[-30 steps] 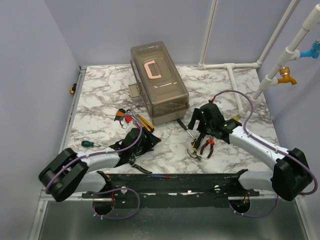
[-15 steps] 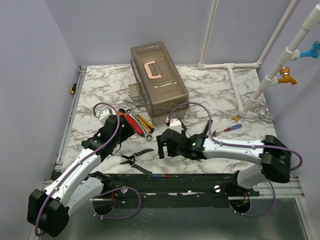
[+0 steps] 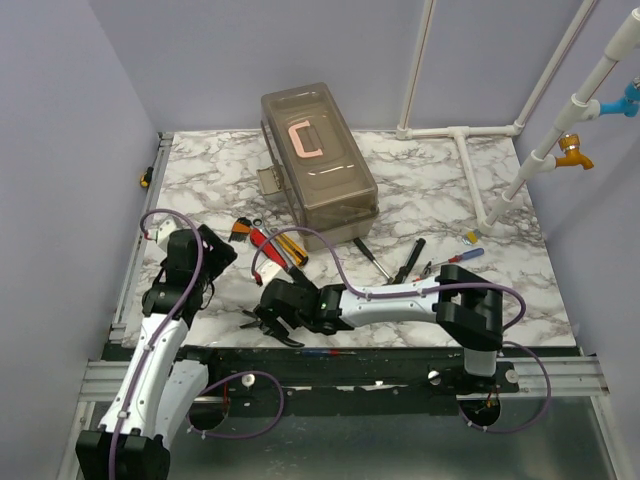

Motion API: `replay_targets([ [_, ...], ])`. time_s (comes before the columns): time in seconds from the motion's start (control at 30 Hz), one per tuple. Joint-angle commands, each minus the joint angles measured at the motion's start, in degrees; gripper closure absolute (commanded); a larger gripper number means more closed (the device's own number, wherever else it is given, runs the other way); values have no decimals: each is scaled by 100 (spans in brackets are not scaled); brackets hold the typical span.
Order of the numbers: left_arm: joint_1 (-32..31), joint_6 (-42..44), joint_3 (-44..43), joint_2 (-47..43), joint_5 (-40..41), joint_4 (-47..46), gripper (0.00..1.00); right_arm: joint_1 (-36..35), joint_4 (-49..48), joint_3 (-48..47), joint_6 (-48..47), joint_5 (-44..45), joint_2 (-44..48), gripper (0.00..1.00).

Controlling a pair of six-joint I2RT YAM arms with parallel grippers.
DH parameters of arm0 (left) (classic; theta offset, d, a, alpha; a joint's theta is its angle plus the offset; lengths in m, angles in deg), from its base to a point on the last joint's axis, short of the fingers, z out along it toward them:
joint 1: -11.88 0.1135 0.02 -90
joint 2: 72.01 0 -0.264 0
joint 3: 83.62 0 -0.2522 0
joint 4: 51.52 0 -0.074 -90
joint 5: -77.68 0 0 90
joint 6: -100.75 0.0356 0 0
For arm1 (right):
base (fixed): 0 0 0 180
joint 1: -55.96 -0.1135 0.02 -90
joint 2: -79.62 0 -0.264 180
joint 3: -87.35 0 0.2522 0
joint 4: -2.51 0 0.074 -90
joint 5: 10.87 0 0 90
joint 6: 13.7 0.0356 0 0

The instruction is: Pack the tool kit

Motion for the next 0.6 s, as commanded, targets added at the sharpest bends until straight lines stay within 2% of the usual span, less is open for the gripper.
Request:
replay_targets([
  [0.0, 118, 228, -16, -402, -446, 183, 17, 104, -602, 403, -1968, -650, 174, 7],
  [0.17, 153, 334, 25, -557, -581, 279, 17, 730, -399, -80, -2614, -2235, -93, 6],
  [0.27, 171, 374, -12, -604, -548, 412, 17, 759, -159, -422, -2829, -2302, -477, 6],
  [0.4, 211, 407, 45, -801, -504, 363, 17, 865, -112, -486, -2918, -2833, -863, 6],
  [0.57, 228, 398, 17, -721, -630, 304, 17, 954, 48, -256, -2822, -3150, -946, 20],
])
